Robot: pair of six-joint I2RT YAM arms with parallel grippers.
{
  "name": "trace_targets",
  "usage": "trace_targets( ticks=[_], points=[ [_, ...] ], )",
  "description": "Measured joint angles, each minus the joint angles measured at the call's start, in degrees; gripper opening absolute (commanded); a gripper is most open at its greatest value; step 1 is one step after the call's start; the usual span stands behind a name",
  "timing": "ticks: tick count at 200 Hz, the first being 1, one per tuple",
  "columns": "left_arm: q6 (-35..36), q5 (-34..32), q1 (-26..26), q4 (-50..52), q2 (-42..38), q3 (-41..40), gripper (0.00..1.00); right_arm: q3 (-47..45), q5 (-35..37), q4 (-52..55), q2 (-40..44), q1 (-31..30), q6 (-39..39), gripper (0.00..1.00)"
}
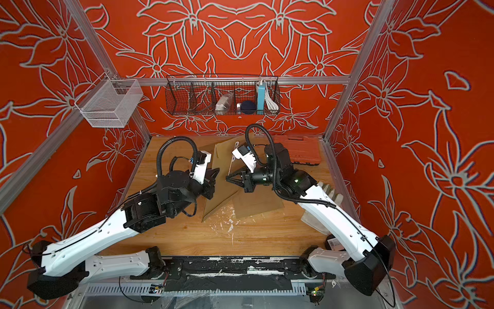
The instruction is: Open the file bag
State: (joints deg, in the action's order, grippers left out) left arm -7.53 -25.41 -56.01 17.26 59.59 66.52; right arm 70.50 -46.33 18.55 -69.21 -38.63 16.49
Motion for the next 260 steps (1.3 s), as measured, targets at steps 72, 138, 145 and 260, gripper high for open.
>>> trace_targets(
  ticks=[72, 138, 145, 260],
  points=[
    [1.36, 6.80, 0.00, 10.08, -0.50, 3.89, 0.00, 4.70, 22.45, 11.15, 6.29, -0.02, -6.95, 0.00],
    [1.75, 12.09, 0.00, 16.31, -1.46, 5.79, 0.00, 5.95, 21.70, 12.70, 9.35, -0.04, -12.28, 0.00],
    [1.75, 12.48, 0.00, 16.74, -1.46, 5.79, 0.00, 5.95, 21.24, 12.55, 9.40, -0.04, -12.44, 0.00],
    [1.75, 15.04, -0.04, 17.90, -0.22, 5.79, 0.00, 8.31, 23.71, 6.23, 9.27, -0.02, -12.55, 0.00]
  ],
)
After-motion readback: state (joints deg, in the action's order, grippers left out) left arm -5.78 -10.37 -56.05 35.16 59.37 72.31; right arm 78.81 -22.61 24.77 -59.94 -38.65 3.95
